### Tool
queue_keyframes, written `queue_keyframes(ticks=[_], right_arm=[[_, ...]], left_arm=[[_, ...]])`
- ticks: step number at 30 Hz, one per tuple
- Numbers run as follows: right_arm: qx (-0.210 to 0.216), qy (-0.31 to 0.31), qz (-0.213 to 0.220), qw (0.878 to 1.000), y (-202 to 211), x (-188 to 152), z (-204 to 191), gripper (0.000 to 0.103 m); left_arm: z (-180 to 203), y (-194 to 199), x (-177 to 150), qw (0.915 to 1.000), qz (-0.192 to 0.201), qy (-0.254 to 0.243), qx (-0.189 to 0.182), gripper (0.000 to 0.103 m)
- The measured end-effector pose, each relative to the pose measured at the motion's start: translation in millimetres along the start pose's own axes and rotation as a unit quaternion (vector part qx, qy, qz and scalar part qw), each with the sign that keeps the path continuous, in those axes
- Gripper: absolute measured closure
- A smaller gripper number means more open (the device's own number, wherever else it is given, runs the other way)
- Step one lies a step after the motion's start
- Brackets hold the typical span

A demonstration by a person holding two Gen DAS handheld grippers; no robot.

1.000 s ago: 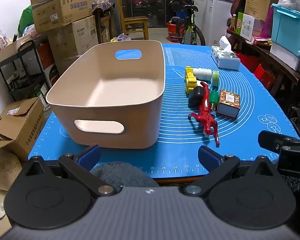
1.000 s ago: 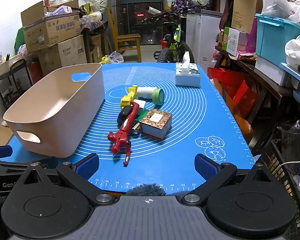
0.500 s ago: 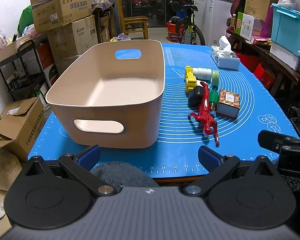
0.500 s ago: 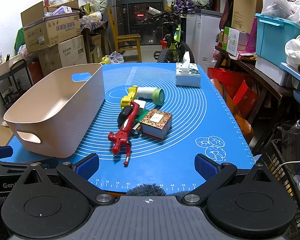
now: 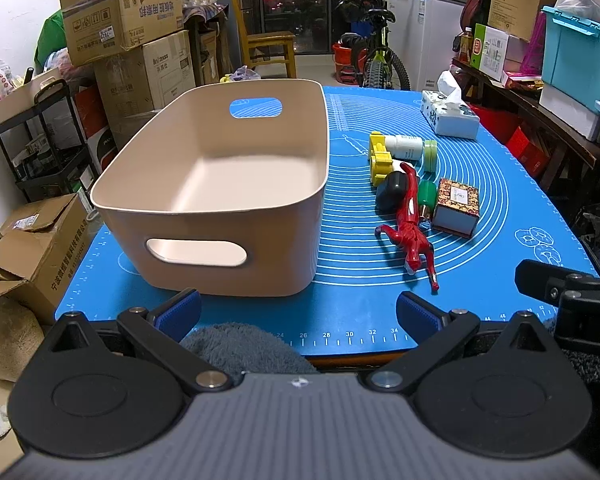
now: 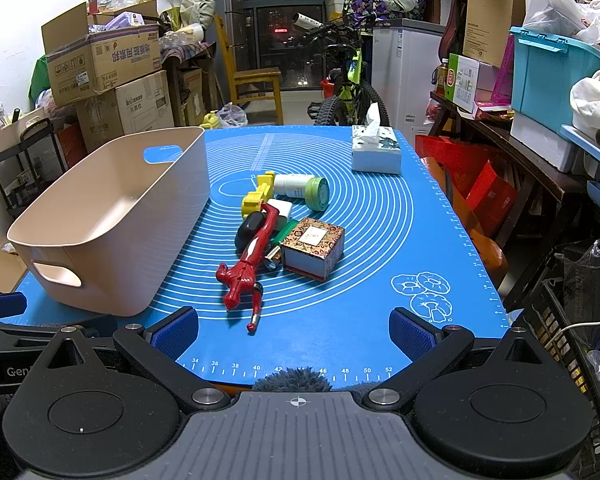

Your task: Organize rigid objects

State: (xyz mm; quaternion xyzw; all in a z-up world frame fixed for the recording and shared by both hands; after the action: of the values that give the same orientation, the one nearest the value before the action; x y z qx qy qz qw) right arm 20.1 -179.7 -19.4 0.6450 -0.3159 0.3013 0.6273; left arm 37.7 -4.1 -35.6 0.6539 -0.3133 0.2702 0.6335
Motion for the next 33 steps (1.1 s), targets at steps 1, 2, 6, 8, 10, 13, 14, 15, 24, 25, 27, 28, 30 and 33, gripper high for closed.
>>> queue_keyframes(ticks=[1,2,6,8,10,13,14,15,24,25,27,28,30,33], right_arm=[[0.000,0.000,0.000,1.000,-0.2,-0.1,0.3,0.002],[0.000,-0.001,0.000,1.000,-0.5,0.0,0.0,0.002],[0.000,0.000,0.000,1.000,1.6,0.7,-1.9,0.002],[0.000,0.000,0.000,1.000,1.5,0.8,-2.3,0.002],[0.000,0.000,0.000,1.000,1.2,0.5,-1.4,0.002],[0.000,0.000,0.000,1.000,1.1,0.5,-1.3,0.002],[0.000,0.000,0.000,1.000,1.0,0.5,-1.2,0.002],[0.000,-0.001,0.000,1.000,1.0,0.6,-1.6,0.002],[0.001,-0.001,0.000,1.000,1.0,0.9,-2.1,0.002],[0.001,-0.001,0.000,1.000,1.0,0.8,-1.9,0.002],[0.001,-0.002,0.000,1.000,1.1,1.1,-2.7,0.002],[0.001,-0.002,0.000,1.000,1.3,1.1,-2.7,0.002],[0.001,-0.001,0.002,1.000,1.5,1.4,-3.1,0.002],[0.003,0.000,0.004,1.000,1.4,2.3,-4.8,0.002]], left_arm=[[-0.1,0.2,0.1,1.0000,0.000,0.000,0.000,0.000],[-0.2,0.4,0.1,1.0000,0.000,0.000,0.000,0.000],[-0.1,0.3,0.1,1.0000,0.000,0.000,0.000,0.000],[-0.2,0.3,0.2,1.0000,0.000,0.000,0.000,0.000],[-0.1,0.3,0.2,1.0000,0.000,0.000,0.000,0.000],[-0.1,0.3,0.2,1.0000,0.000,0.000,0.000,0.000],[-0.1,0.3,0.2,1.0000,0.000,0.000,0.000,0.000],[0.1,0.0,0.1,1.0000,0.000,0.000,0.000,0.000],[0.0,0.1,0.2,1.0000,0.000,0.000,0.000,0.000],[-0.1,0.2,0.3,1.0000,0.000,0.000,0.000,0.000],[0.1,-0.2,0.2,1.0000,0.000,0.000,0.000,0.000],[-0.1,0.2,0.3,1.0000,-0.001,0.000,0.000,0.000],[-0.1,0.2,0.3,1.0000,0.000,0.000,0.000,0.000],[-0.1,0.0,0.4,1.0000,-0.001,0.000,0.000,0.000]])
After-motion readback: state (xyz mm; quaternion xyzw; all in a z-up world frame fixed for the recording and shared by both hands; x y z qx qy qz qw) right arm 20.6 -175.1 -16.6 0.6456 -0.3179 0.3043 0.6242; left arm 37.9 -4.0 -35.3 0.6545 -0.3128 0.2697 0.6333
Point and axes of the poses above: each gripper's, at about its wrist camera, not at the fingertips, and y roughly against the way its jaws point, z to its right, x to its top, the point moved 5 cm from there along -y, roughly the way its jaws point, and after that the axes turned 1 degree about z, right-handed, at the moved point
